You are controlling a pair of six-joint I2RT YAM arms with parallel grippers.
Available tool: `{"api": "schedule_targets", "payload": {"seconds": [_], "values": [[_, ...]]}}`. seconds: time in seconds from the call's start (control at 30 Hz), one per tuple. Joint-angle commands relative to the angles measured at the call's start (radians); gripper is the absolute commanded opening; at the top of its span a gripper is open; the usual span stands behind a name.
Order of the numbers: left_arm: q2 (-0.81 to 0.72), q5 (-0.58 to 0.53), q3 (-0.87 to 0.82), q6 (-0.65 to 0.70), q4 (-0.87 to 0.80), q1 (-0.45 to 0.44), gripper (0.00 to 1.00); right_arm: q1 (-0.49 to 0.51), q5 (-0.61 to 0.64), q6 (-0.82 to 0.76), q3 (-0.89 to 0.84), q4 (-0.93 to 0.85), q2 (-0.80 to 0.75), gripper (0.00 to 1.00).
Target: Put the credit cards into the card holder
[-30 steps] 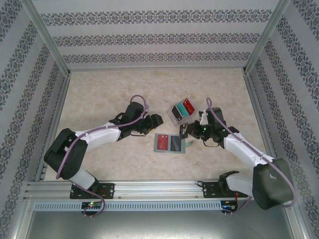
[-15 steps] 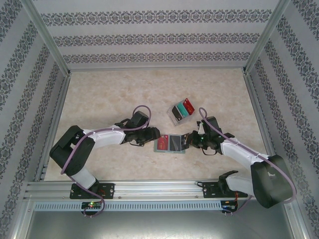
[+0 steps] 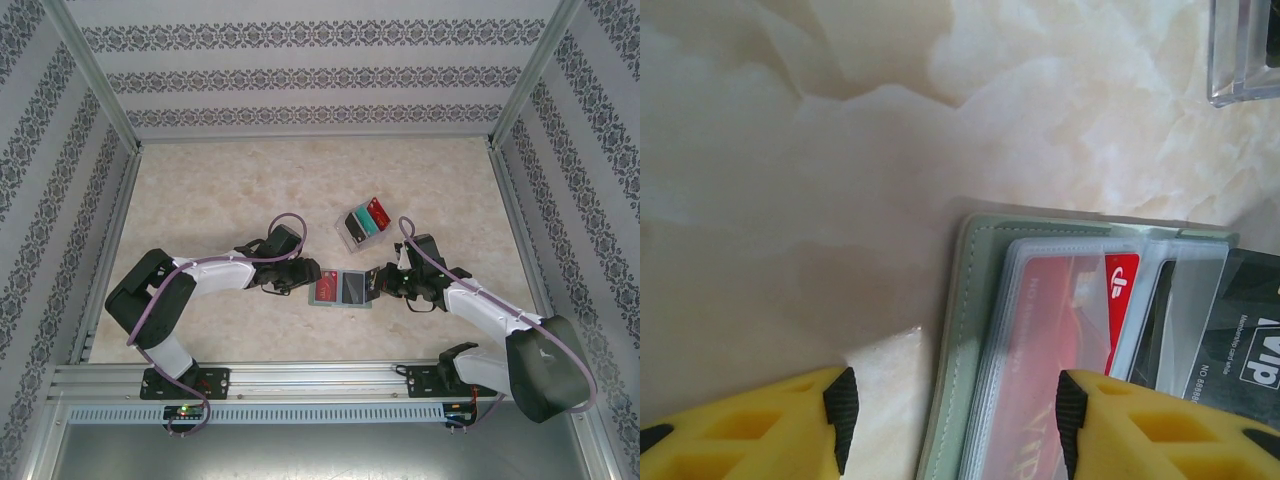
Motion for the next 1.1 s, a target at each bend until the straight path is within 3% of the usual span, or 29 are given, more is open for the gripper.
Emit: {"api": "schedule_targets", "payload": {"seconds": [0.0,0.27,0.7,1.07], "values": [[0.028,-0.005,0.021,0.015,-0.027,-0.021,0.56,0.008,0.021,-0.015,0.003,-0.022,-0.013,0.05],[0.034,-0.005,0.02,0.007,-0.018,-0.023,0.55,0.002,0.035,-0.023,0.014,-0.046,-0.088,0.05],[0.042,0.008,0.018,0.001,-0.002,-0.024,0.55,-0.001,-0.006,0.012,-0.017,0.032,0.021,0.05],[0.077,0.033,0.03,0.003,0.018,-0.032,0.51,0.0,-0.063,0.052,0.031,0.054,-0.021,0.06]]}}
